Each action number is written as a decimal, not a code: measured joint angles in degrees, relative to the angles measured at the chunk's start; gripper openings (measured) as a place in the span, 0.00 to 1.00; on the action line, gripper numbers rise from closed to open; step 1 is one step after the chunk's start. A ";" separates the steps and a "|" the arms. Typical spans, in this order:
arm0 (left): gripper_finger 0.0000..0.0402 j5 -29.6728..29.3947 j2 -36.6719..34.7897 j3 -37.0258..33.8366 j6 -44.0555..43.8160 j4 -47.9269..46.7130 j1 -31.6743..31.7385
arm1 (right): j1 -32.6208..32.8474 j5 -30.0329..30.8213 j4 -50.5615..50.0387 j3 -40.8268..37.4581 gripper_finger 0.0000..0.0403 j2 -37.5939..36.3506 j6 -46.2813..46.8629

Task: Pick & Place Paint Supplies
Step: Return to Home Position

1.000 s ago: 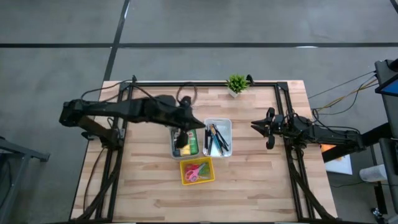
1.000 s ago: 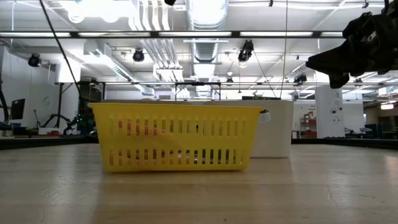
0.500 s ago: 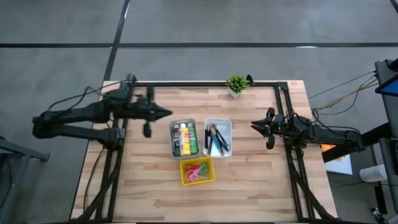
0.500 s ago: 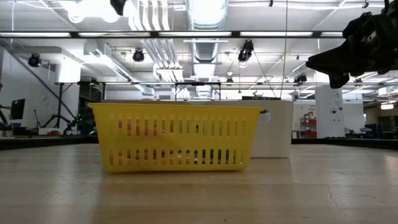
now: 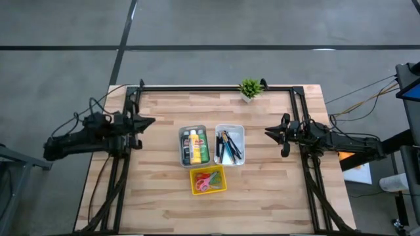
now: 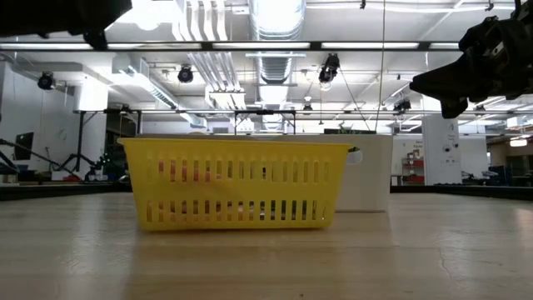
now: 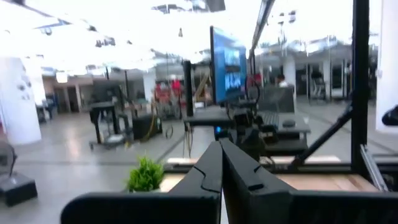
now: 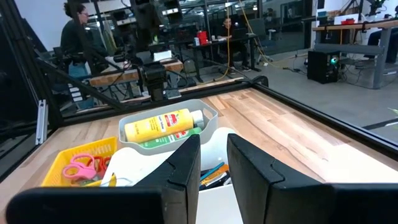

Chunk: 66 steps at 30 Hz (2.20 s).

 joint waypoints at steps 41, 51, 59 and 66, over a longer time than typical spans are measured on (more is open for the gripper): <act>0.00 -3.66 -5.90 -17.96 -3.30 -0.94 0.15 | 0.00 0.37 0.02 0.00 0.19 0.35 -0.11; 0.00 -3.65 -5.89 -18.00 -3.35 -0.94 0.15 | 0.02 0.35 0.02 0.00 0.19 0.35 -0.12; 0.00 -3.65 -5.89 -18.00 -3.43 -0.94 0.15 | 0.02 0.35 0.02 0.00 0.19 0.35 -0.09; 0.00 -3.65 -5.89 -18.02 -3.43 -0.95 0.15 | 0.01 0.35 0.01 0.00 0.19 0.35 -0.13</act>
